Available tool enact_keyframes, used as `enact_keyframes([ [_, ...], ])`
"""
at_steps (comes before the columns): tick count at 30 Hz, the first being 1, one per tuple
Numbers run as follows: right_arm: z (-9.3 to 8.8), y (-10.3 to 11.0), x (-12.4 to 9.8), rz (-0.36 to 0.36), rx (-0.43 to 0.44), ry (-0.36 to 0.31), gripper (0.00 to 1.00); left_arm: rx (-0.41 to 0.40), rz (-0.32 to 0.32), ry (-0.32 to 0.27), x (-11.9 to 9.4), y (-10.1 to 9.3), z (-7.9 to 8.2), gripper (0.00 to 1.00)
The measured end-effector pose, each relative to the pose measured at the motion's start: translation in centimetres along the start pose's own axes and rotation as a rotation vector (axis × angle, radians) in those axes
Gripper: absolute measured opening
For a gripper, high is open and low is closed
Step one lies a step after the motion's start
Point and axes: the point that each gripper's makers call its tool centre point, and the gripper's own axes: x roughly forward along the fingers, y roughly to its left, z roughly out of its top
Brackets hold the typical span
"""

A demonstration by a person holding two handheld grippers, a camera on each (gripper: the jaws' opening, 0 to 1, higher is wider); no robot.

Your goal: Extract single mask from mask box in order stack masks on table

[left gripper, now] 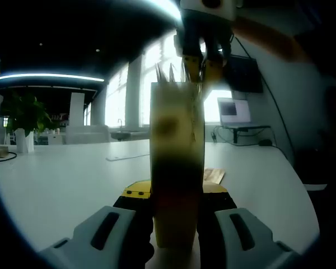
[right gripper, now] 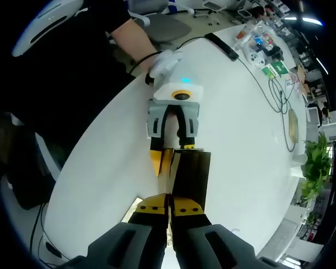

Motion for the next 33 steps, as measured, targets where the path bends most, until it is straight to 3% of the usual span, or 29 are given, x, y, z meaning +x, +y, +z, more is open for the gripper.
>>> enact_keyframes([
  [19,0.0,0.0,-0.9,0.017,0.038,0.007,0.0,0.007,-0.005,0.002,0.0,-0.4,0.1,0.2],
  [26,0.5,-0.3,-0.9,-0.043,-0.023,0.019,0.0,0.002,-0.003,0.004,0.0,-0.2,0.0,0.2],
  [33,0.2,0.2,-1.4,-0.162,-0.052,0.022,0.0,0.009,-0.008,0.003,0.1,-0.5,0.0,0.2],
])
